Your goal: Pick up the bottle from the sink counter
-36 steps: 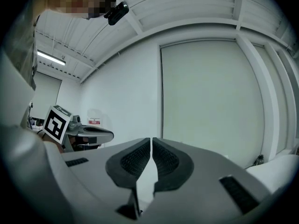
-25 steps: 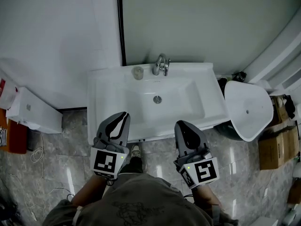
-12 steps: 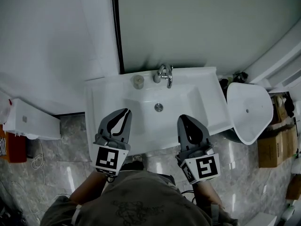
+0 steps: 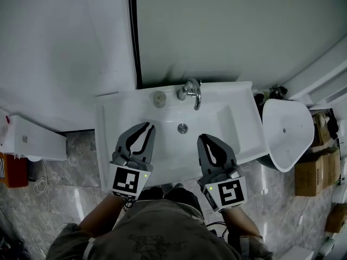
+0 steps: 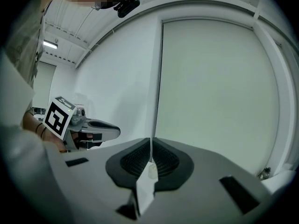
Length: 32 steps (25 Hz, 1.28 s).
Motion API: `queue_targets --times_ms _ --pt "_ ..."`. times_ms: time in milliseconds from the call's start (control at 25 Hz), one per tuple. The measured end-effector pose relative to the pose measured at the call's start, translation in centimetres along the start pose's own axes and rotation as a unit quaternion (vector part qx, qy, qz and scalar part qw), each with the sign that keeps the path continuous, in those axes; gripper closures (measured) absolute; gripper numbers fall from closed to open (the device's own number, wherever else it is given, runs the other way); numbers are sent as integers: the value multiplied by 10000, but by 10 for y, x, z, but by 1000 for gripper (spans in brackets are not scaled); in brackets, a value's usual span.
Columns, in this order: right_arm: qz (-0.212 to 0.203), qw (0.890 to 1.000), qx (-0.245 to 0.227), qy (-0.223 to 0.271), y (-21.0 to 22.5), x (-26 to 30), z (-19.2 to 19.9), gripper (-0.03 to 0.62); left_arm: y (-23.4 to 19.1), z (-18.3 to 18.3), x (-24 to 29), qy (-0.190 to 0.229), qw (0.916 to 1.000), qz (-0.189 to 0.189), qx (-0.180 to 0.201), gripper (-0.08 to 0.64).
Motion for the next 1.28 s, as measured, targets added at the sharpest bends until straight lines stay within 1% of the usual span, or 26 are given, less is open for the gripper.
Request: queue_targets --times_ms 160,200,320,440,600,760,960,1280 --pt "-48 9999 82 -75 15 11 6 558 0 2 19 -32 9999 -64 75 523" --pt "-48 9999 100 -80 19 14 7 558 1 2 24 -50 9999 -81 94 511" --pt "-127 9998 136 58 29 26 5 558 0 5 37 -151 9997 -197 76 439" --pt "-244 9995 157 138 37 38 4 558 -2 11 53 -269 9991 -327 59 382" --pt "-346 9991 156 164 44 50 5 558 -2 15 74 -370 9985 -402 67 333" --pt "-462 9987 103 162 47 64 6 558 -5 20 95 -444 9978 -489 44 318" --pt "-526 9984 131 146 49 84 8 558 -20 31 122 -493 9964 -694 -22 298" --pt "-595 9981 160 45 48 122 18 558 -41 70 167 -845 9923 -892 -125 268"
Point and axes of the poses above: the fingertips, and each gripper's own axes: x forward along the fingers, y to its right, z out of its underside, the point moved 3 cm from there along -x, backward along the fingers, and after that the axes turned 7 degrees about -y, right-handed, at the moved point
